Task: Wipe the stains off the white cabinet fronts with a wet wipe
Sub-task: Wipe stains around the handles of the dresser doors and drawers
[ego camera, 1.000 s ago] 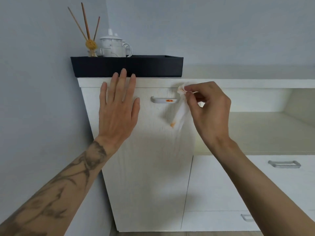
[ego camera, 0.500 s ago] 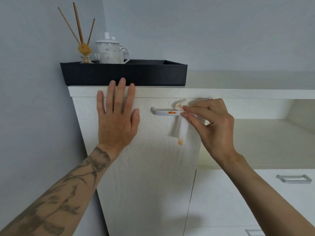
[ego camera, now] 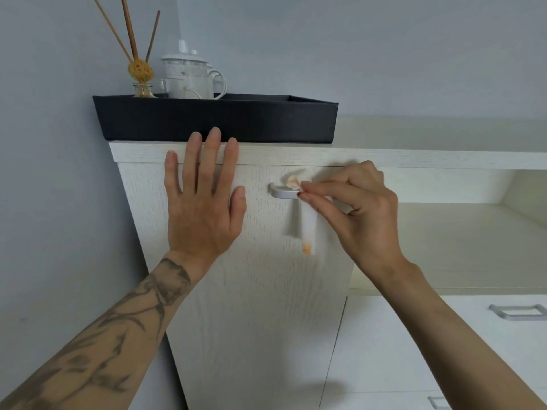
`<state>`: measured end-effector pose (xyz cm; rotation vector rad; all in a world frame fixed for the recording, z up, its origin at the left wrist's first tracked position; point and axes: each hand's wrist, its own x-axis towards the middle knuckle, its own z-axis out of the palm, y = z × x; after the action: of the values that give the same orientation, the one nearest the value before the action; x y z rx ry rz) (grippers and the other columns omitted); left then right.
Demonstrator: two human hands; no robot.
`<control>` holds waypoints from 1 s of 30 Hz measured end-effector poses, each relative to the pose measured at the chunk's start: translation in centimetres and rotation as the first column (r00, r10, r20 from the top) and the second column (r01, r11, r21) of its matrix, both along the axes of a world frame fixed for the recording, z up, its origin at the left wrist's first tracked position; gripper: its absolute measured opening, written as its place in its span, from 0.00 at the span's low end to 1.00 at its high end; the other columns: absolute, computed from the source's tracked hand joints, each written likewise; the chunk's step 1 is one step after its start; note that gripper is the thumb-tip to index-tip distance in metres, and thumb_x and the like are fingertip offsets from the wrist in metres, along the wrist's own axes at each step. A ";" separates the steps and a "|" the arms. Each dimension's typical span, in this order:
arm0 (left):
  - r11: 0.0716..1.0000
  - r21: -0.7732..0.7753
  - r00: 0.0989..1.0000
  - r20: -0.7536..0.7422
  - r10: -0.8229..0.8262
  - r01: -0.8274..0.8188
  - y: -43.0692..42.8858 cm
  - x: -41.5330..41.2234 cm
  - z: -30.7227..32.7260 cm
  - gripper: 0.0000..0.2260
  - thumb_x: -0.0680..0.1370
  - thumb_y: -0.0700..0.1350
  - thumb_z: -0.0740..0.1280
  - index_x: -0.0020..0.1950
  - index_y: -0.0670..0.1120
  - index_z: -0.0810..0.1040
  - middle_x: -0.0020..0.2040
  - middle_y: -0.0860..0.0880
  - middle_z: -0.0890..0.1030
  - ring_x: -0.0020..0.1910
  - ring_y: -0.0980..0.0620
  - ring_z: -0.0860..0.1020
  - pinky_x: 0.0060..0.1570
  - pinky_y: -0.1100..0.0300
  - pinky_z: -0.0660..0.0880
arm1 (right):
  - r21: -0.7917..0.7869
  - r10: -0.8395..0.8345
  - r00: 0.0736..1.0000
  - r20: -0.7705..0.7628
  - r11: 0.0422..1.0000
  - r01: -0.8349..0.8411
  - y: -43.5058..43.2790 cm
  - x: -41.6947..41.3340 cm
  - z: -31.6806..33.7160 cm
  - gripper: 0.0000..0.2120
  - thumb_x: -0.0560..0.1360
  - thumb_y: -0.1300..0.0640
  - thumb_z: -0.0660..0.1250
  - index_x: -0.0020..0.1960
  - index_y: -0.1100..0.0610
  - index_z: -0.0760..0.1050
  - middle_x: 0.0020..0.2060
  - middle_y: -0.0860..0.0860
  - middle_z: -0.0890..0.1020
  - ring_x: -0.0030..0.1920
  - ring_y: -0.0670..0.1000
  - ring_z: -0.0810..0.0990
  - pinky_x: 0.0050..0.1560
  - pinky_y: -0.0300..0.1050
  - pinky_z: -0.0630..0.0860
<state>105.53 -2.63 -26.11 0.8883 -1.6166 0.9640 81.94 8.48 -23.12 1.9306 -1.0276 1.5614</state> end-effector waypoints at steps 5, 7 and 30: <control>1.000 0.000 1.000 0.000 0.002 -0.002 0.0 0.0 0.0 0.29 0.89 0.53 0.52 0.88 0.46 0.50 0.85 0.42 0.55 0.85 0.39 0.53 0.84 0.40 0.42 | -0.017 -0.068 0.997 -0.024 0.998 0.067 0.4 -1.0 0.0 0.06 0.79 0.52 0.76 0.55 0.50 0.88 0.44 0.44 0.83 0.51 0.43 0.72 0.55 0.49 0.65; 1.000 0.004 1.000 -0.002 0.001 -0.001 0.1 0.0 0.1 0.29 0.88 0.53 0.52 0.88 0.46 0.51 0.85 0.42 0.56 0.85 0.38 0.54 0.84 0.40 0.43 | -0.013 -0.093 0.995 0.018 0.996 0.094 0.6 -0.8 -0.2 0.05 0.79 0.54 0.76 0.54 0.51 0.88 0.42 0.45 0.82 0.51 0.45 0.72 0.54 0.50 0.66; 1.000 0.013 1.000 0.001 0.005 -0.005 0.2 0.1 0.2 0.29 0.88 0.53 0.52 0.88 0.45 0.52 0.85 0.42 0.55 0.85 0.39 0.53 0.84 0.40 0.42 | 0.053 -0.105 0.993 -0.045 0.993 0.108 0.5 0.8 0.7 0.05 0.80 0.52 0.75 0.54 0.49 0.88 0.48 0.43 0.85 0.56 0.45 0.73 0.59 0.50 0.63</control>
<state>105.58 -2.46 -25.95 0.9015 -1.6240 0.9585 82.72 9.02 -22.46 1.9041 -1.1477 1.4417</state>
